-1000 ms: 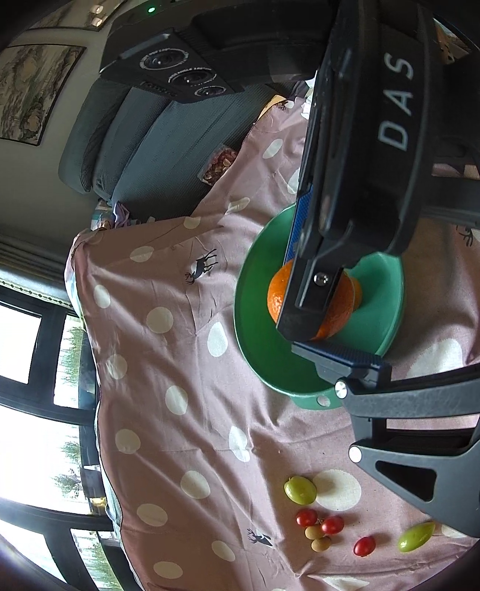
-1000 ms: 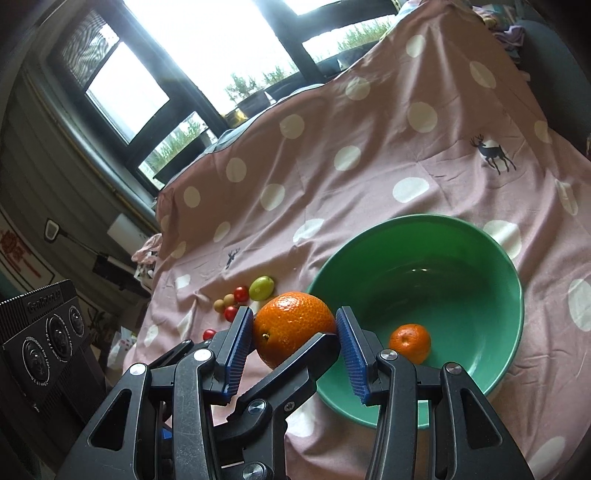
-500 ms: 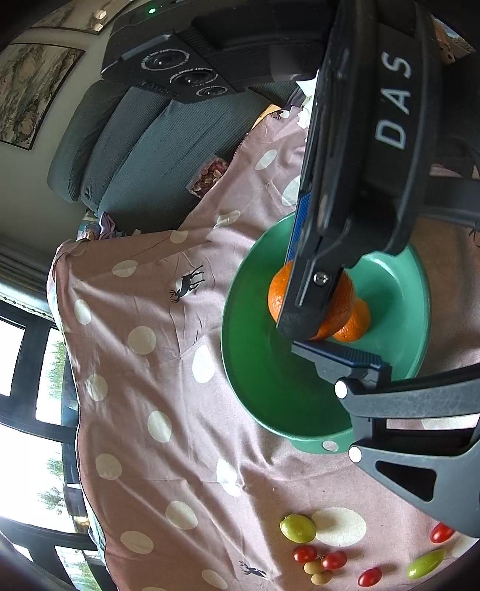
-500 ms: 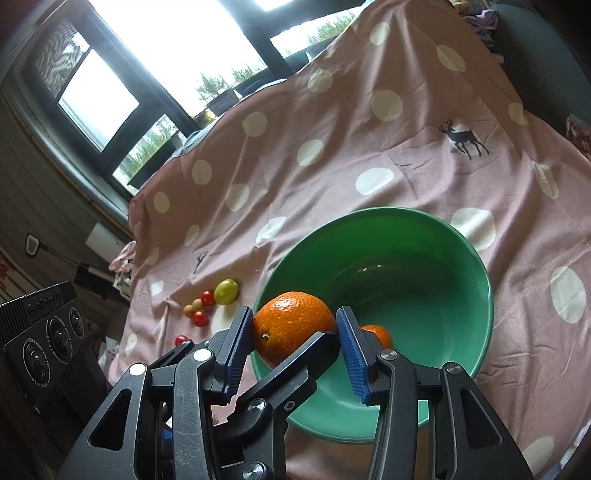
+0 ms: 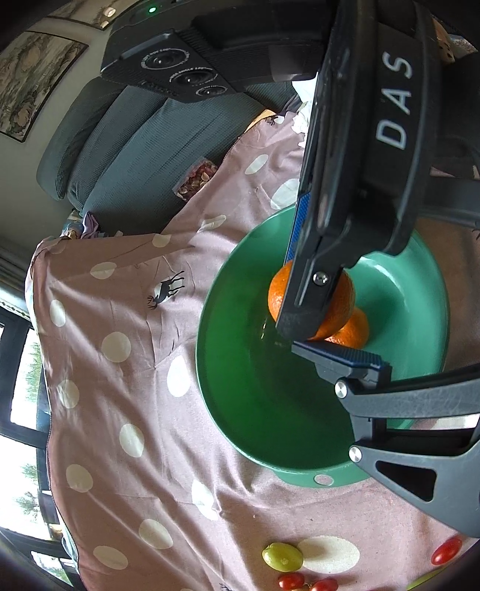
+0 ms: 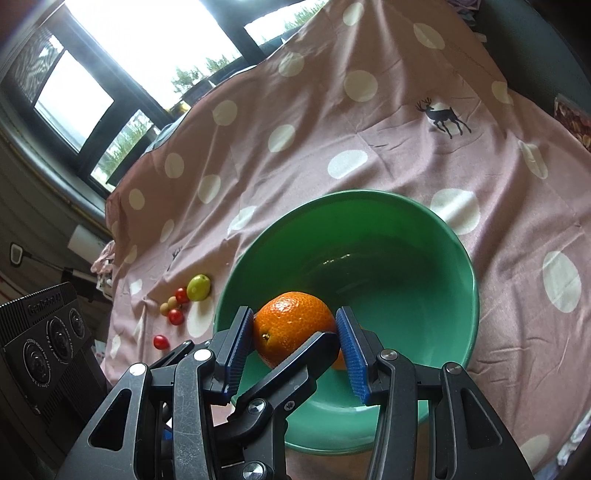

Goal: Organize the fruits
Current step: 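Carry the second orange into the green bowl and open the right gripper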

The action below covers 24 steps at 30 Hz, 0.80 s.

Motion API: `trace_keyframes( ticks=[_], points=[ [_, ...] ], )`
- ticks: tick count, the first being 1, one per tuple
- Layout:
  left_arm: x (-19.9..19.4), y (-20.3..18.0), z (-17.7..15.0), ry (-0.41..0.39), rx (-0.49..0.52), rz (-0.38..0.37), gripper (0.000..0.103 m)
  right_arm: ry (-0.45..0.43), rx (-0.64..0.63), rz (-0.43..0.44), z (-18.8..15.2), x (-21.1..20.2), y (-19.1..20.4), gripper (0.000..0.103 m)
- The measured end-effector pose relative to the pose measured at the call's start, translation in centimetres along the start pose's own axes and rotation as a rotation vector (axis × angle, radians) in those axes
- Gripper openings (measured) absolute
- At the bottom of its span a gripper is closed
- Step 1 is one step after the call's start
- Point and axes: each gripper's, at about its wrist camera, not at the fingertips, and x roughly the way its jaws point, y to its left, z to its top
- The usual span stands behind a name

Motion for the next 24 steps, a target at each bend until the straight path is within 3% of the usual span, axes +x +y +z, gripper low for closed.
trace_keyframes(
  ticks=[24],
  points=[
    [1.5,0.7,-0.9,0.086,-0.049,-0.013,0.046,0.072,-0.008,-0.077,-0.2,1.6,-0.3,0.05]
  ],
)
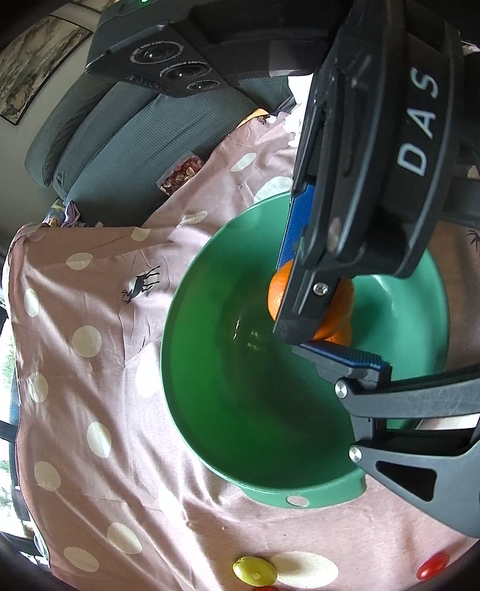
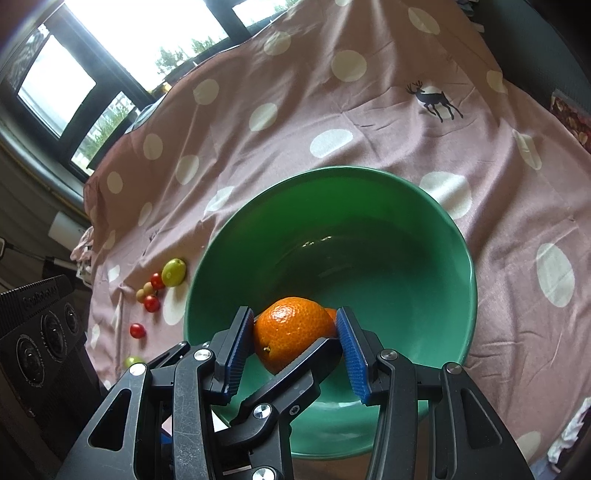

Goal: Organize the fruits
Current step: 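Carry the second orange into the green bowl and open the right gripper, then withdraw the right gripper from the bowl toward the tomatoes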

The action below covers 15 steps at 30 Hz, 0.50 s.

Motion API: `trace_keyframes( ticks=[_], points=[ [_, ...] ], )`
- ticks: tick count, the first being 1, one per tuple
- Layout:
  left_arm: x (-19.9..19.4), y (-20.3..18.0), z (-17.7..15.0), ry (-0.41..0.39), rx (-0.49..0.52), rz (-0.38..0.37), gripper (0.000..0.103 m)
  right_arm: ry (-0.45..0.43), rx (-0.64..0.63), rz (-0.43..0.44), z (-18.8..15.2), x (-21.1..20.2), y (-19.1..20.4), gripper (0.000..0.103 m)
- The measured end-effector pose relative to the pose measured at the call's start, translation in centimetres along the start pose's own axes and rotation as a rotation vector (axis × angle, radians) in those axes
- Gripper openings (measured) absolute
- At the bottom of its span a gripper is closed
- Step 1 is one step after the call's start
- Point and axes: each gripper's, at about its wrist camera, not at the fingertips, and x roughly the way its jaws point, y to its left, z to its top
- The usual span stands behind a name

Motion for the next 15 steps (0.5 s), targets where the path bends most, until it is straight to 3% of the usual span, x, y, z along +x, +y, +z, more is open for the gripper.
trace_keyframes(
  ticks=[8,12,15],
  points=[
    [-0.3,-0.2,-0.3,-0.003,0.004,0.011,0.046,0.012,0.006,-0.026,0.0,0.2,-0.3,0.05],
    [-1.4,0.3,-0.5,-0.018,-0.017,0.031,0.052,0.002,0.015,-0.02,0.0,-0.1,-0.4,0.059],
    [-3.2,1.1,-0.7,-0.062,-0.05,0.039,0.059,-0.031,0.017,-0.036,0.0,-0.7,-0.4,0.059]
  ],
)
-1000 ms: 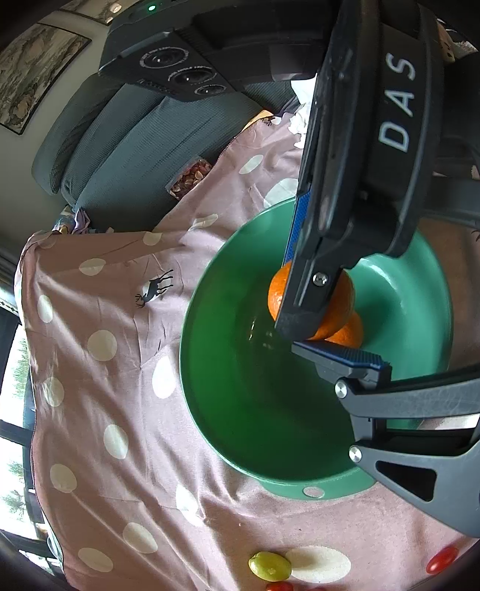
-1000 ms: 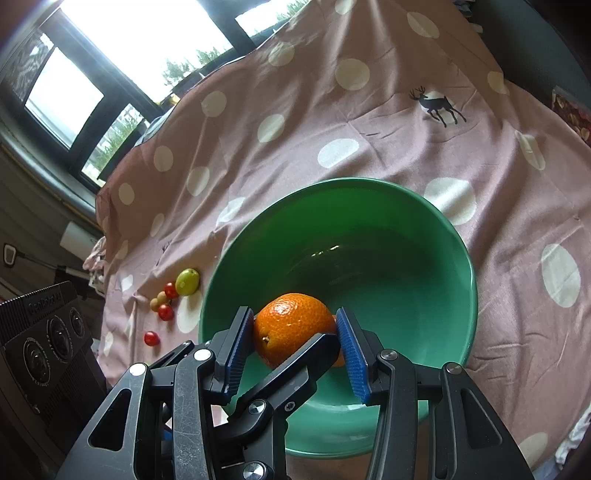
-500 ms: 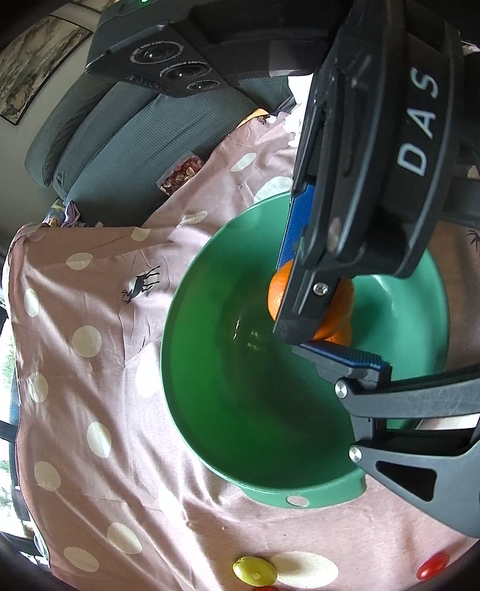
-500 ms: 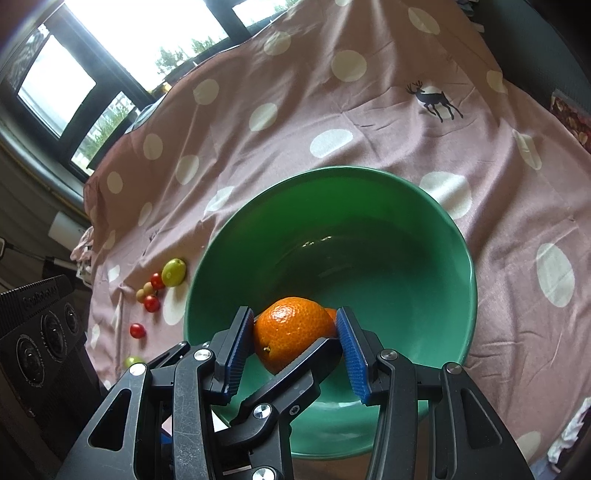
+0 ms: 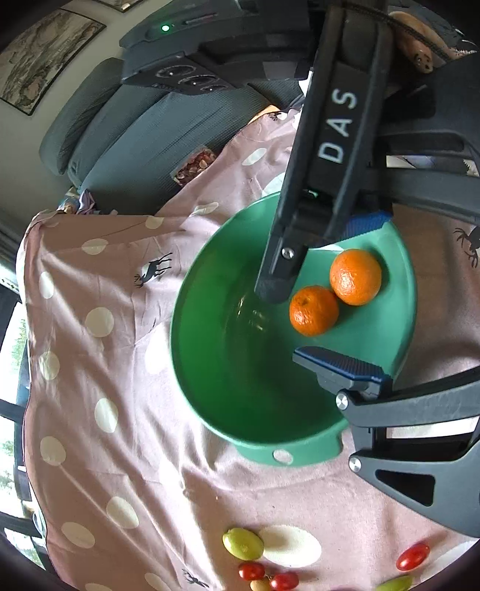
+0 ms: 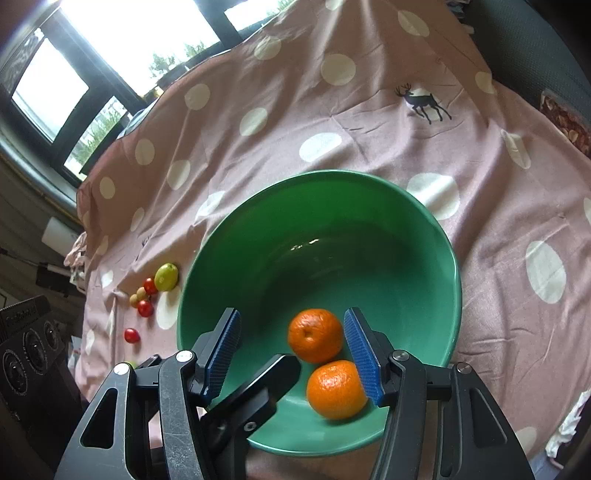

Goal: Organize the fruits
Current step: 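Withdraw the right gripper from the bowl toward the tomatoes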

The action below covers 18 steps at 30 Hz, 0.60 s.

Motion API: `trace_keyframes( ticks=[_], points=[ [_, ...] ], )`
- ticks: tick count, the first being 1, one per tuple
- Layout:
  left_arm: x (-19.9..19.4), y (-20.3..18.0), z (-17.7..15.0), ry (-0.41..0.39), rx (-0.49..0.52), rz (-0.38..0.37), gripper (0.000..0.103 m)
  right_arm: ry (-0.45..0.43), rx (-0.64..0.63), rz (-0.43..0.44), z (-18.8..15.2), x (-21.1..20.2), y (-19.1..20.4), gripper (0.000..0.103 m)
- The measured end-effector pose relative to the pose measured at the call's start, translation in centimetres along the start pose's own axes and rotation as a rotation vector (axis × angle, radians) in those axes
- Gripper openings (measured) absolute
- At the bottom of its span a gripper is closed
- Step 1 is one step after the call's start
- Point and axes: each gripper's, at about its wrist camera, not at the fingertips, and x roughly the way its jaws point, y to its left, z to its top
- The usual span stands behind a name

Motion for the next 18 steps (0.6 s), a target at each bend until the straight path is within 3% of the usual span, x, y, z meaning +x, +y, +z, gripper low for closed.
trace_keyframes(
  ticks=[10,18],
  points=[
    [-9.2,5.7,-2.2,-0.178,-0.175,0.131,0.084,-0.16,-0.013,0.008,0.0,-2.3,1.5,0.071],
    [-15.8,12.3,-4.8,-0.245,-0.31,0.352,0.09,-0.233,-0.099,0.0,-0.8,-2.4,5.0,0.073]
  ],
)
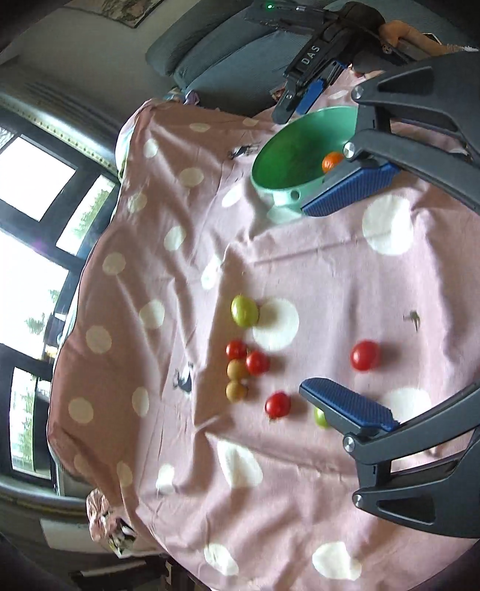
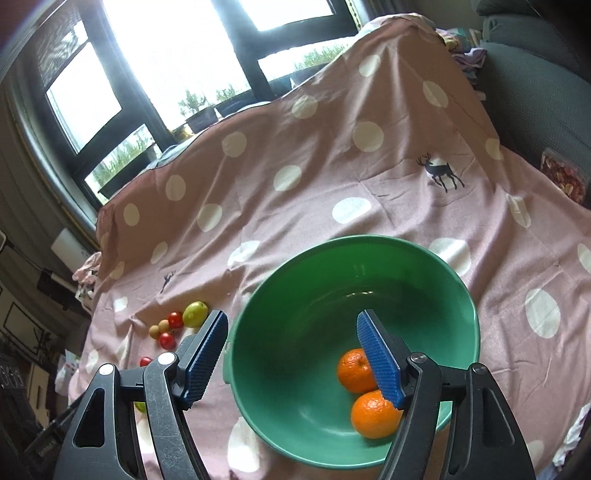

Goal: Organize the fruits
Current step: 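Withdraw the right gripper from the bowl toward the tomatoes, then close the right gripper around the large green apple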

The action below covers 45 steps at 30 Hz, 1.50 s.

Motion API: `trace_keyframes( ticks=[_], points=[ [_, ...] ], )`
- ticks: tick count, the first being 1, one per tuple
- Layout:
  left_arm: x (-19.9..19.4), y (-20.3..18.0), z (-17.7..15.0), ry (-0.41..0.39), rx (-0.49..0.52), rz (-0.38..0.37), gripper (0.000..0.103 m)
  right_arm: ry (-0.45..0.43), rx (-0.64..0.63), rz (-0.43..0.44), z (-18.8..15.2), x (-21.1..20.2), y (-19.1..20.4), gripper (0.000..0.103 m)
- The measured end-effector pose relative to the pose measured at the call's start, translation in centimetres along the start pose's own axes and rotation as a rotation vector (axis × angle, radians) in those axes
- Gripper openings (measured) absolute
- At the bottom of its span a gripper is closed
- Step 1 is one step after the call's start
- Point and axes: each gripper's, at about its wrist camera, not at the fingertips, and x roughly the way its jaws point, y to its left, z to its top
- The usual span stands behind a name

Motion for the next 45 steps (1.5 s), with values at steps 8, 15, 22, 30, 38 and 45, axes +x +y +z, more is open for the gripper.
trace_keyframes(
  ticks=[8,15,22,30,38,45],
  points=[
    [-2.2,8.0,-0.6,-0.045,-0.134,0.146,0.09,0.022,-0.104,0.028,-1.4,1.2,3.7,0.073],
    [-2.8,11.4,-0.4,-0.073,-0.226,0.189,0.089,0.075,-0.148,0.138,-2.9,2.3,7.2,0.073],
    [-2.3,12.1,-0.4,-0.063,-0.22,0.207,0.088,0.274,-0.074,0.219,-3.5,7.1,11.0,0.073],
    [-1.6,12.1,-0.4,-0.048,-0.2,0.231,0.085,0.328,-0.007,0.083,-2.0,14.3,14.3,0.053],
    [-1.3,12.5,-0.4,-0.031,-0.204,0.245,0.083,0.351,0.069,0.027,-1.8,19.3,13.9,0.042],
    [-0.7,12.0,-0.6,-0.008,-0.183,0.243,0.083,0.341,0.047,0.042,-1.9,20.2,14.0,0.041]
  ],
)
